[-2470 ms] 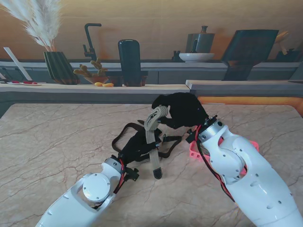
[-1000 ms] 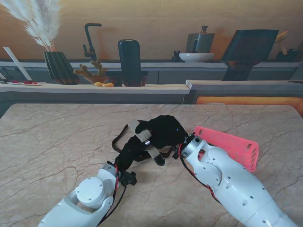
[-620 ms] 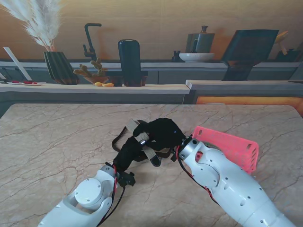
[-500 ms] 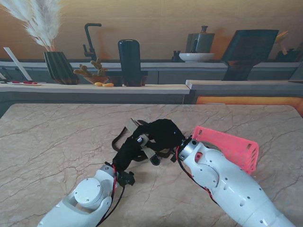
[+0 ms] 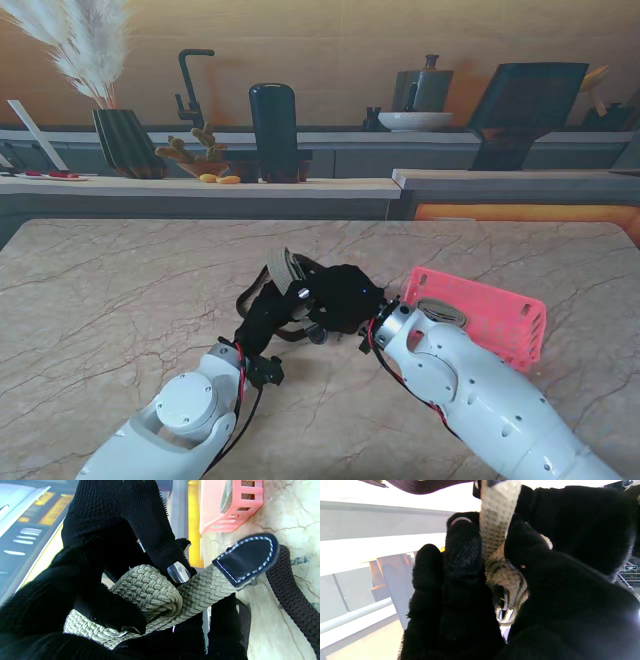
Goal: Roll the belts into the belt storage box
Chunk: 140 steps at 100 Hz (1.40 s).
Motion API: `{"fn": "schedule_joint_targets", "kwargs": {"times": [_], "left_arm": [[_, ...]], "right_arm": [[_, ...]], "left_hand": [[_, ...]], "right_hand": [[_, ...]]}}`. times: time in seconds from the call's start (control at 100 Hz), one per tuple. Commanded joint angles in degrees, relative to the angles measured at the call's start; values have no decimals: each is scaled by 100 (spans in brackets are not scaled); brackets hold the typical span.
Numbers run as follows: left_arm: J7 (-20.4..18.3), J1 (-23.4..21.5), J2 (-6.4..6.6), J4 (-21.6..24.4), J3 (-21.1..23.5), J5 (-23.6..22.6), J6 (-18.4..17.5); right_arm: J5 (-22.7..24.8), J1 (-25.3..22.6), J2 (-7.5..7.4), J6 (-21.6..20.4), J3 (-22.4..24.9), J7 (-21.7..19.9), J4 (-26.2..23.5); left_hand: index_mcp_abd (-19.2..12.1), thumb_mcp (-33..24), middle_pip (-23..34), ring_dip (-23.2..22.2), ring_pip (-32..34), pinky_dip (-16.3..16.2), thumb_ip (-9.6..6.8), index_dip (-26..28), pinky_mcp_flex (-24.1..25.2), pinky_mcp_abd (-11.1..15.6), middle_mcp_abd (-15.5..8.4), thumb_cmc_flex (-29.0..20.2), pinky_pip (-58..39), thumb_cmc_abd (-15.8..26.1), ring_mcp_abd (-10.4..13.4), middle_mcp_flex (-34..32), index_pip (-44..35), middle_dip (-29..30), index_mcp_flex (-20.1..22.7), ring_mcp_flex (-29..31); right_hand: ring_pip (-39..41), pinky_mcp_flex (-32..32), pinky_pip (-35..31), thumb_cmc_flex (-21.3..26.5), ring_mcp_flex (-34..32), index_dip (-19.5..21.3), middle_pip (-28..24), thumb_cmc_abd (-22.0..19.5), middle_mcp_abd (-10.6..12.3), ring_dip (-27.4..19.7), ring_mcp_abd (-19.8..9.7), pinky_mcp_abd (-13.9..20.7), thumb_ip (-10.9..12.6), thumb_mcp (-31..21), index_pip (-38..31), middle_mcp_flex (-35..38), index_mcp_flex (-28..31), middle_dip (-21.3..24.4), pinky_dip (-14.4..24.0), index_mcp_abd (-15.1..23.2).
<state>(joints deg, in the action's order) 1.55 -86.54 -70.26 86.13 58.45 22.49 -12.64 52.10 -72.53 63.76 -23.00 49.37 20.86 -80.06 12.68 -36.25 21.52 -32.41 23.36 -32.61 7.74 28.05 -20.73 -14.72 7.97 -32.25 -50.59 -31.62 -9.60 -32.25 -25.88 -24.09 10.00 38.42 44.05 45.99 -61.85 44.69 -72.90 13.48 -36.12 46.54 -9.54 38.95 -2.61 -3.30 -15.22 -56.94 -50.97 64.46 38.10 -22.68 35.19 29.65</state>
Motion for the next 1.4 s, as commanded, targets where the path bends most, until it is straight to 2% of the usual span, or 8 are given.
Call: {"fn": "schedule_joint_targets", "kwargs": {"times": [0.0,0.11,0.23,0.39,0.48,0.85,1.11,1.39], "left_arm": [[-175,48,-29,166,-49,-27,-27],[-161,67,-28,167,-58,-85,0],[-79,70,-44,183,-73,-137,42],[170,19,-103,261,-59,-112,148],[256,6,-125,273,-49,-99,184],[370,62,-144,205,-94,-312,270],[522,198,-144,10,-199,-865,162],[541,365,-70,-239,-337,-1666,-156]], "right_arm": [[59,-144,34,104,80,-13,-67],[43,-273,32,108,223,-30,-221],[0,-372,28,67,293,-94,-332],[55,-511,-21,-2,360,-252,-492],[295,-684,-95,-11,517,-341,-714],[954,-1560,-138,-20,1515,335,-1702],[1110,-1724,-137,33,1877,508,-1956],[-151,-1746,-99,15,2216,-1047,-2141]], "left_hand": [[-941,-510,291,-236,481,-138,-416,95,-255,409,-353,-781,-217,118,383,-281,-328,-150,183,363],[-916,-583,533,-426,743,-129,-557,134,-639,776,-373,-1540,-258,375,569,-372,-586,-279,139,628],[-848,-235,579,-1499,623,-201,-420,146,-1024,951,-353,-2462,-454,377,667,-732,-901,-1022,257,1190],[-911,496,-71,-1739,1088,-562,-324,392,-1178,824,-354,-3459,-760,1068,713,-1464,-1473,-1821,646,1353],[-1076,719,53,-1862,1469,-861,-283,691,-1126,670,-378,-3835,-1054,1343,685,-1505,-1864,-1924,798,1297],[-1387,651,732,-2117,2192,-1695,-382,1110,-573,274,-521,-4168,-1803,1733,287,-1322,-2090,-2111,882,916],[-1500,593,827,-2060,2394,-1780,-407,1377,-460,248,-487,-4171,-1968,1786,229,-1311,-2358,-2266,953,815],[-1506,541,822,-1970,2404,-1764,-394,1542,-461,239,-420,-4171,-1976,1818,203,-1301,-2481,-2251,1005,801]], "right_hand": [[-93,-85,-98,-91,-56,159,5,-558,252,-59,-20,-97,217,-371,-1036,-212,729,65,-32,-1788],[-81,-204,-64,-188,111,238,-98,-531,188,-57,50,-191,227,-360,-920,-480,421,9,-52,-1799],[120,-361,-65,-486,351,417,-289,-482,230,-34,157,-359,290,-408,-488,-722,45,-29,-45,-1574],[228,-490,-58,-1115,545,671,-407,-318,268,-64,217,-410,411,-407,-30,-973,-182,-82,-30,-1435],[319,-638,-34,-1524,717,1336,-310,-431,304,-87,278,-439,807,-119,550,-1151,-269,-113,78,-1417],[573,-1023,89,-2214,1261,1829,-178,-1068,281,-2,147,-230,953,805,805,-1899,-679,-173,247,-1972],[36,-1303,383,-2386,1789,1786,52,-1418,229,-211,237,-310,1057,1091,1204,-2555,-1255,-77,227,-2194],[-1425,-1401,909,-1994,2360,1631,752,-1266,-156,-783,718,-704,1027,1800,1796,-3845,-2517,207,84,-2006]]}}
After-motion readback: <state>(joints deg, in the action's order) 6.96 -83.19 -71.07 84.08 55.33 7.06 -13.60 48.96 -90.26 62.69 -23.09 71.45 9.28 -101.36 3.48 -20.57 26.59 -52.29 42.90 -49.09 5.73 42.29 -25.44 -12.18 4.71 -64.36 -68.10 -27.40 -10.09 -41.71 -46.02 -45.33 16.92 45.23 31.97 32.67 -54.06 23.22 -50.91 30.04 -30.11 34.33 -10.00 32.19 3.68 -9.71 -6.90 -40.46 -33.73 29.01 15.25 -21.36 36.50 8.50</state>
